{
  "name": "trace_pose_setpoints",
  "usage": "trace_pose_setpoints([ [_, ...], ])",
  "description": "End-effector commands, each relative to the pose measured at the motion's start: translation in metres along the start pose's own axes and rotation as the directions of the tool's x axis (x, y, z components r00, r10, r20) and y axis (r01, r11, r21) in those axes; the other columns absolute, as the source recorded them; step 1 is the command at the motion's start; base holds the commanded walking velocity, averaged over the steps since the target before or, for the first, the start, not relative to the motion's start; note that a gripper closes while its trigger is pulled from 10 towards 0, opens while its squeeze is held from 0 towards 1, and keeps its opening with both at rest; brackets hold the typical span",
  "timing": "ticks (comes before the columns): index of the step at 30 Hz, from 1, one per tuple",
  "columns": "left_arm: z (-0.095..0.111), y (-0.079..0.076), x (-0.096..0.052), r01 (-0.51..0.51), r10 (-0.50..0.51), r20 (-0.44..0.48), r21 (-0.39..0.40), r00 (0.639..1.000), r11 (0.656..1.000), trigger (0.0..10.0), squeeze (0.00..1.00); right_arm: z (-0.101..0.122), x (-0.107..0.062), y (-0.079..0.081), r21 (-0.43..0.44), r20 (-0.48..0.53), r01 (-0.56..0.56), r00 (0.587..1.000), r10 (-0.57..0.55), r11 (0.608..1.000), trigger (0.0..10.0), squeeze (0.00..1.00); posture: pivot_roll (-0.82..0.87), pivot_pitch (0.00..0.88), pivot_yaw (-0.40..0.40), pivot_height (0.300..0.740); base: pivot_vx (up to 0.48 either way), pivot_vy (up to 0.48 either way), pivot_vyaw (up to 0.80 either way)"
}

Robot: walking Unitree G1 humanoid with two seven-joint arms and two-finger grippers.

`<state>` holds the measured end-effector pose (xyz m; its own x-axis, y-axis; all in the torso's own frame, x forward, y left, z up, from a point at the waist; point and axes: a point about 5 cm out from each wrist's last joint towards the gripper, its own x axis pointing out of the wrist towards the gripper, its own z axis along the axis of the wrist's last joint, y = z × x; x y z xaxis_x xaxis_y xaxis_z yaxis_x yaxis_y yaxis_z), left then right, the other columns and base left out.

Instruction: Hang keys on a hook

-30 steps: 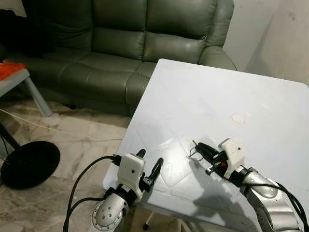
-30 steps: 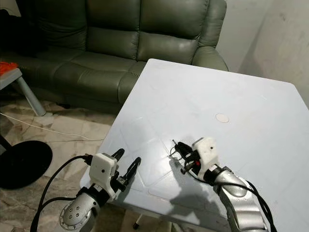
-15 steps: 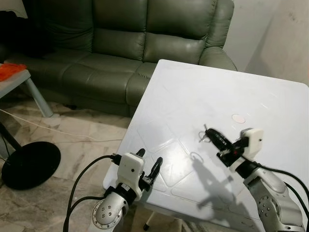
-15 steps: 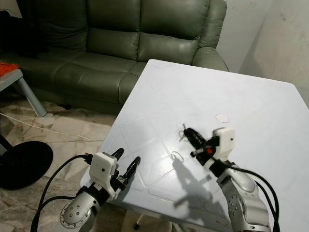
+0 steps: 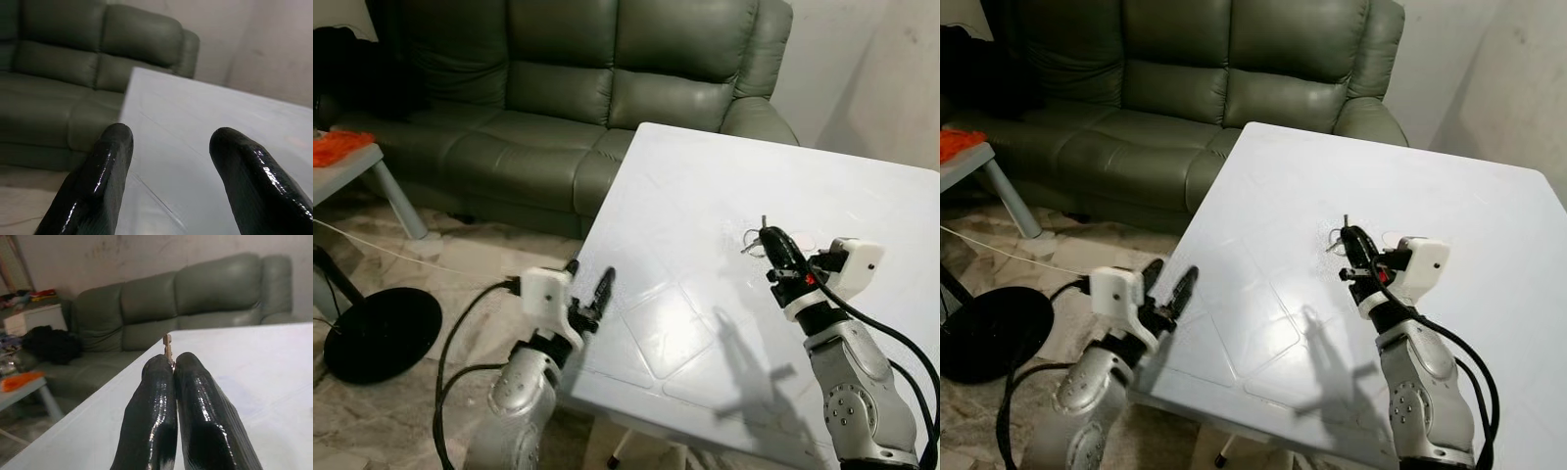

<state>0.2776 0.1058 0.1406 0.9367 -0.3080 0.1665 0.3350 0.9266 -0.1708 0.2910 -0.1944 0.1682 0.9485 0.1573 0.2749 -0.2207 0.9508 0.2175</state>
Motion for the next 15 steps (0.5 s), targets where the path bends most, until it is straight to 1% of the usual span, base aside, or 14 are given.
trace_pose_setpoints([
  [1, -0.001, 0.001, -0.001, -0.008, 0.008, 0.003, -0.014, 1.000, 1.000, 10.0, 0.00, 0.005, -0.004, 0.004, -0.055, 0.028, 0.012, 1.000, -0.011, 0.998, 10.0, 0.00, 0.02, 0.041, -0.033, 0.740, 0.000, 0.000, 0.00],
  [3, 0.000, 0.003, -0.002, -0.006, 0.006, 0.007, -0.021, 1.000, 1.000, 10.0, 0.00, 0.005, -0.009, 0.008, -0.089, 0.033, 0.036, 0.999, -0.033, 0.995, 10.0, 0.00, 0.01, 0.043, -0.030, 0.740, 0.000, 0.000, 0.00],
  [5, -0.001, 0.005, -0.003, -0.009, 0.009, 0.004, -0.009, 1.000, 1.000, 10.0, 0.00, 0.004, -0.011, 0.010, -0.110, 0.034, 0.049, 0.998, -0.045, 0.993, 10.0, 0.00, 0.01, 0.043, -0.027, 0.740, 0.000, 0.000, 0.00],
  [7, -0.002, 0.010, -0.003, -0.022, 0.022, 0.000, -0.018, 1.000, 1.000, 10.0, 0.00, 0.000, -0.016, 0.013, -0.137, 0.021, 0.071, 0.997, -0.069, 0.988, 10.0, 0.00, 0.01, 0.043, -0.022, 0.740, 0.000, 0.000, 0.00],
  [8, -0.003, 0.014, -0.002, -0.042, 0.042, -0.006, -0.016, 0.999, 0.999, 10.0, 0.00, -0.005, -0.019, 0.016, -0.146, 0.008, 0.084, 0.996, -0.084, 0.986, 10.0, 0.00, 0.00, 0.041, -0.019, 0.740, 0.000, 0.000, 0.00],
  [11, -0.003, 0.019, 0.000, -0.058, 0.058, -0.012, -0.013, 0.998, 0.998, 10.0, 0.00, -0.010, -0.023, 0.018, -0.167, -0.007, 0.111, 0.993, -0.114, 0.980, 10.0, 0.00, 0.00, 0.038, -0.014, 0.740, 0.000, 0.000, 0.00],
  [13, -0.003, 0.023, 0.003, -0.078, 0.077, -0.009, -0.023, 0.997, 0.997, 10.0, 0.00, -0.016, -0.025, 0.018, -0.163, -0.030, 0.133, 0.990, -0.140, 0.978, 10.0, 0.00, 0.00, 0.036, -0.012, 0.740, 0.000, 0.000, 0.00],
  [15, 0.001, 0.027, 0.009, -0.086, 0.086, 0.000, -0.023, 0.996, 0.996, 10.0, 0.00, -0.018, -0.024, 0.021, -0.175, -0.030, 0.141, 0.988, -0.149, 0.974, 10.0, 0.00, 0.00, 0.033, -0.005, 0.740, 0.000, 0.000, 0.00],
])
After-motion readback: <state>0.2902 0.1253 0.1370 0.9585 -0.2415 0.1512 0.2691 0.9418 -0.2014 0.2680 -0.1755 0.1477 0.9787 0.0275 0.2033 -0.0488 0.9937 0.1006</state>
